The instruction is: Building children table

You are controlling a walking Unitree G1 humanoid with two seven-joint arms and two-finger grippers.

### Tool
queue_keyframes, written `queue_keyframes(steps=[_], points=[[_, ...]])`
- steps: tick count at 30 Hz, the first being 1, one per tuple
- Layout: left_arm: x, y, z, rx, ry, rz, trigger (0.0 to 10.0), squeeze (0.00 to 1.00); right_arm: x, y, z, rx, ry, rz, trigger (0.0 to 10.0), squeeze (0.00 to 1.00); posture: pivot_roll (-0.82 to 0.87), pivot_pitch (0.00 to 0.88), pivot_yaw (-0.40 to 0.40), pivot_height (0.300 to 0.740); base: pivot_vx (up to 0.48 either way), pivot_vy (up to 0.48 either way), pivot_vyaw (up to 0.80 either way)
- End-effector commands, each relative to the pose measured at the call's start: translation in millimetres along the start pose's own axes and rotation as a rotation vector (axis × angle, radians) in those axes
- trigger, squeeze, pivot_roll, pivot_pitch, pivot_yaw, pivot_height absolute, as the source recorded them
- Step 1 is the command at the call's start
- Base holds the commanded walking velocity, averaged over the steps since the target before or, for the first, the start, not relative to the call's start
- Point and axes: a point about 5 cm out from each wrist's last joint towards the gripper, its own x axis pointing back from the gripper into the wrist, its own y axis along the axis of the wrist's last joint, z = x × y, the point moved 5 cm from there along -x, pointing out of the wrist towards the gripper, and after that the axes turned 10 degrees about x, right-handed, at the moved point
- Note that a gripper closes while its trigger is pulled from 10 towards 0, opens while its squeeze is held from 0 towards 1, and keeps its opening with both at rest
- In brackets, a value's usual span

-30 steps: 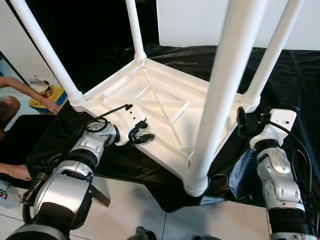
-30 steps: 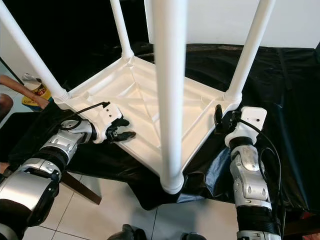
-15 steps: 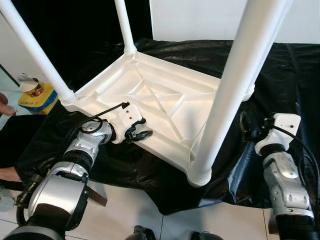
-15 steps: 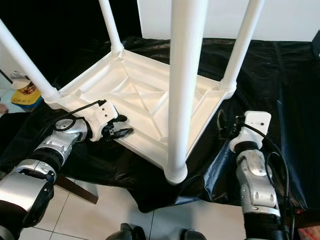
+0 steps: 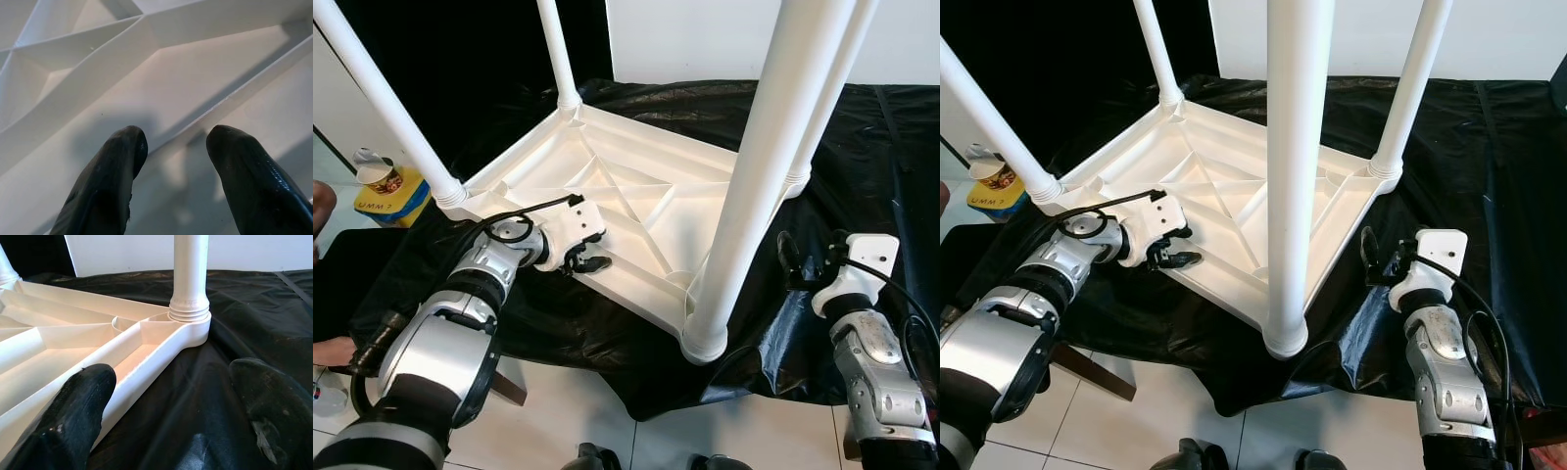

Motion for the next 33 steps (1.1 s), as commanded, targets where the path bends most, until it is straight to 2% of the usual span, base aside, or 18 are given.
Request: queue_keyframes(steps=[1,9,10,11,12,13,14,26,29,33], points=[[-8.1,-43.9,-8.3,0.104,0.045,0.162,10.0,0.00,3.4,-3.2,4.1,0.008,0.017,0.020,10.0,0.00,-0.17,0.159,0.099,0.740,0.000,0.000,0.00],[-9.8,-40.5,-9.0,0.095,0.030,0.192,10.0,0.00,7.2,-3.2,5.6,0.007,0.019,0.026,10.0,0.00,-0.18,0.168,0.115,0.740,0.000,0.000,0.00],[-10.1,-40.1,-9.9,0.089,0.019,0.204,7.8,0.00,8.4,-3.8,5.4,0.008,0.018,0.029,10.0,0.00,-0.18,0.172,0.120,0.740,0.000,0.000,0.00],[-10.1,-40.1,-9.9,0.089,0.019,0.204,7.8,0.00,8.4,-3.8,5.4,0.008,0.018,0.029,10.0,0.00,-0.18,0.172,0.120,0.740,0.000,0.000,0.00],[-10.3,-39.5,-10.0,0.086,0.015,0.216,3.1,0.00,9.5,-4.3,4.9,0.009,0.015,0.032,10.0,0.00,-0.18,0.174,0.123,0.740,0.000,0.000,0.00],[-10.4,-39.2,-9.9,0.084,0.015,0.223,3.1,0.00,10.2,-4.5,4.6,0.009,0.013,0.033,10.0,0.00,-0.18,0.175,0.124,0.740,0.000,0.000,0.00],[-10.3,-39.0,-9.4,0.081,0.015,0.228,0.0,0.00,10.6,-4.6,4.4,0.009,0.011,0.034,10.0,0.00,-0.19,0.178,0.128,0.740,0.000,0.000,0.00],[-11.0,-34.5,-8.9,0.088,0.013,0.227,0.0,0.00,12.8,-5.1,5.1,0.006,0.008,0.040,10.0,0.00,-0.18,0.185,0.135,0.740,0.000,0.000,0.00],[-18.4,-24.2,-12.1,0.199,0.026,0.146,0.0,0.00,11.5,-4.0,6.3,-0.004,0.005,0.036,10.0,0.00,-0.18,0.186,0.133,0.740,0.000,0.000,0.00],[-21.5,-12.4,-10.3,0.260,0.045,0.079,0.0,0.00,10.3,-2.7,7.0,-0.007,0.001,0.031,10.0,0.00,-0.18,0.186,0.131,0.740,0.000,0.000,0.00]])
